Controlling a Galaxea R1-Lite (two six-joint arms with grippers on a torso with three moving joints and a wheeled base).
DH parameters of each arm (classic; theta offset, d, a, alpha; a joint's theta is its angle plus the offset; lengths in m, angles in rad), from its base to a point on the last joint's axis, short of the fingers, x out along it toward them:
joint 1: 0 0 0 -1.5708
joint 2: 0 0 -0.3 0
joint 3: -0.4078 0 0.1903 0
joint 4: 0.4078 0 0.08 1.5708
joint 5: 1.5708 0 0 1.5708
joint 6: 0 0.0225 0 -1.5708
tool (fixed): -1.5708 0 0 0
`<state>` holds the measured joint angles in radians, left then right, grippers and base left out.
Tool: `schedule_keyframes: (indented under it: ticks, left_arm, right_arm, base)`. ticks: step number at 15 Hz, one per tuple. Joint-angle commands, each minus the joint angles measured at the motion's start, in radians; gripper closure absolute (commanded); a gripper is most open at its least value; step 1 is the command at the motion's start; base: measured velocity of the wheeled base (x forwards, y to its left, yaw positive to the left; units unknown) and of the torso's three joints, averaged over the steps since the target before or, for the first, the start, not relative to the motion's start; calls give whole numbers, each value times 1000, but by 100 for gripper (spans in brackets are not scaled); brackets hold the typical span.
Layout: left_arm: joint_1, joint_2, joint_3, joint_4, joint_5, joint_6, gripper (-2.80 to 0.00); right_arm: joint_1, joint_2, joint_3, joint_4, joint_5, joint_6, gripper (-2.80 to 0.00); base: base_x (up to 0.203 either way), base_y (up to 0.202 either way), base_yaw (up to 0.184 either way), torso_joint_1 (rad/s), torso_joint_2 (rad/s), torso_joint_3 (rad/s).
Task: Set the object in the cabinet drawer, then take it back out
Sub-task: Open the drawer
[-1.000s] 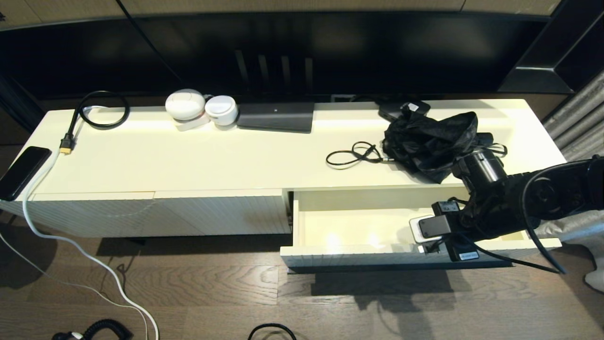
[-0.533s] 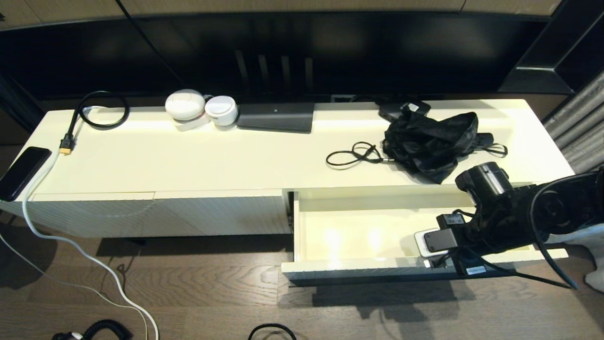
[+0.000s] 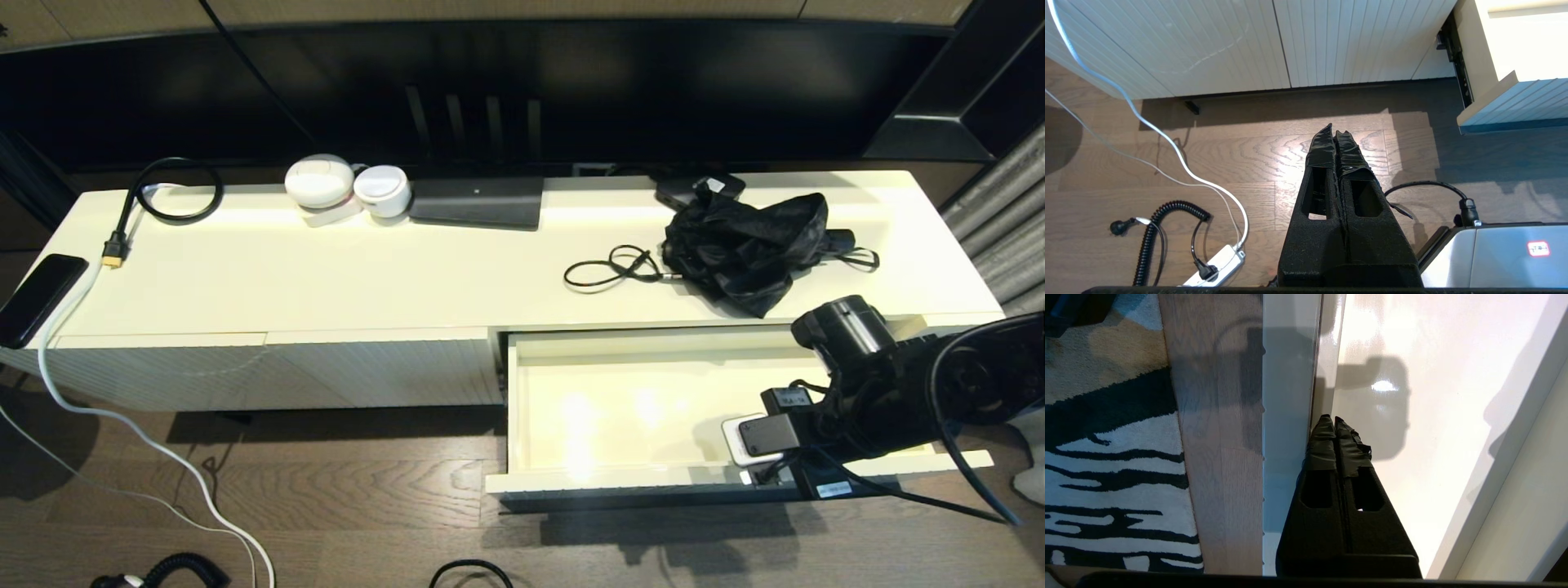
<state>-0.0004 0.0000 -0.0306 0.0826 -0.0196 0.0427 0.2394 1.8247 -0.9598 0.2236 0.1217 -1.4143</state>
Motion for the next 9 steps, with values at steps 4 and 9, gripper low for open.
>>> schedule_keyframes:
  ticks: [4, 9]
  left_arm:
    - [0, 0, 0, 0, 0, 0, 0]
    - [0, 0, 0, 0, 0, 0, 0]
  right_arm:
    - [8, -25, 7, -12, -1, -3, 0]
    - [8, -154, -17, -6, -62, -6, 0]
  base:
    - [0, 0, 0, 0, 0, 0]
    - [0, 0, 0, 0, 0, 0]
